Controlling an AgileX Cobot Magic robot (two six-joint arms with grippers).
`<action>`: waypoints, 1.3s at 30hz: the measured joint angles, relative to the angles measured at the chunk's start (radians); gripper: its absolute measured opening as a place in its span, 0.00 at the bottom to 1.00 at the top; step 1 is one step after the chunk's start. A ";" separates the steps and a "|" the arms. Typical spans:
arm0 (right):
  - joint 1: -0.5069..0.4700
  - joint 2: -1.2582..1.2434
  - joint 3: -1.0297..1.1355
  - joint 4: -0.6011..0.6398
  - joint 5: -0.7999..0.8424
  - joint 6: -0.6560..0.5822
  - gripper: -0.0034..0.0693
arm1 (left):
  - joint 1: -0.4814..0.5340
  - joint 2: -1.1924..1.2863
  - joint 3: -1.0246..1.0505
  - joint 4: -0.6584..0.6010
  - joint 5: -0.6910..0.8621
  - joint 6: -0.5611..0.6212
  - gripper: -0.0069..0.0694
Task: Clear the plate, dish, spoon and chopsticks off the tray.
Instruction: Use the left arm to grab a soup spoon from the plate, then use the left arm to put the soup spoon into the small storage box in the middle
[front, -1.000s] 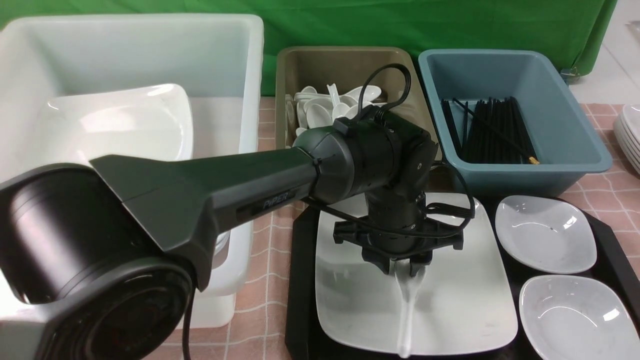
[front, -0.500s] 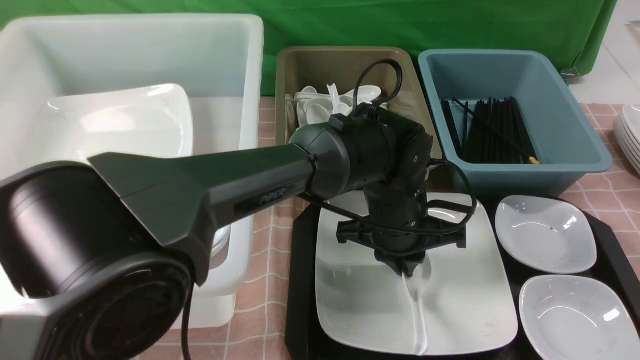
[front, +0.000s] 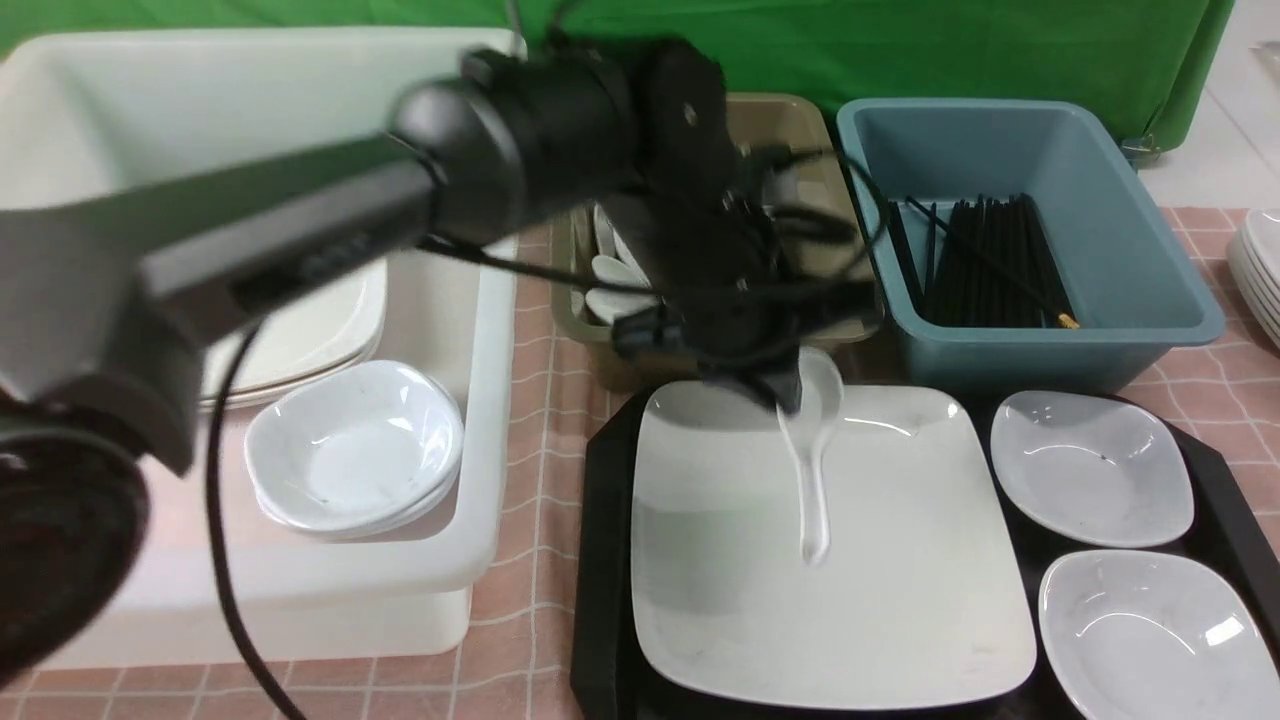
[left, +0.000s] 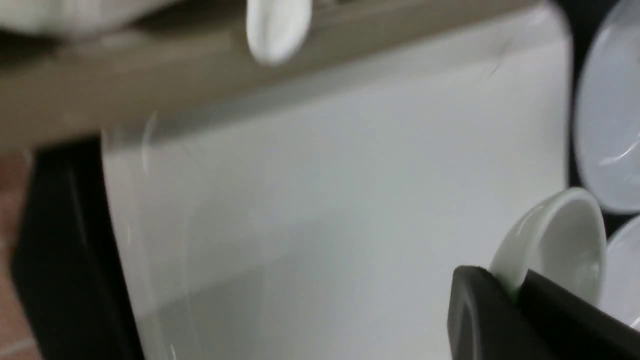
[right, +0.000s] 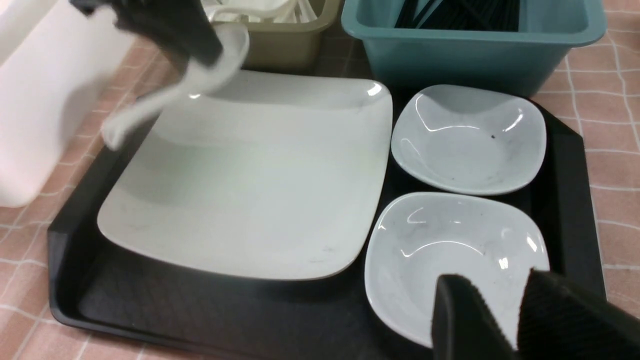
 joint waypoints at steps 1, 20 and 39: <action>0.000 0.000 0.000 0.000 0.000 0.000 0.38 | 0.020 -0.003 -0.025 -0.007 0.006 0.009 0.10; 0.000 0.000 0.000 0.000 -0.007 0.001 0.38 | 0.272 0.269 -0.575 -0.091 0.013 0.203 0.10; 0.000 0.000 0.000 0.000 -0.009 0.001 0.38 | 0.277 0.364 -0.589 0.028 -0.108 0.224 0.56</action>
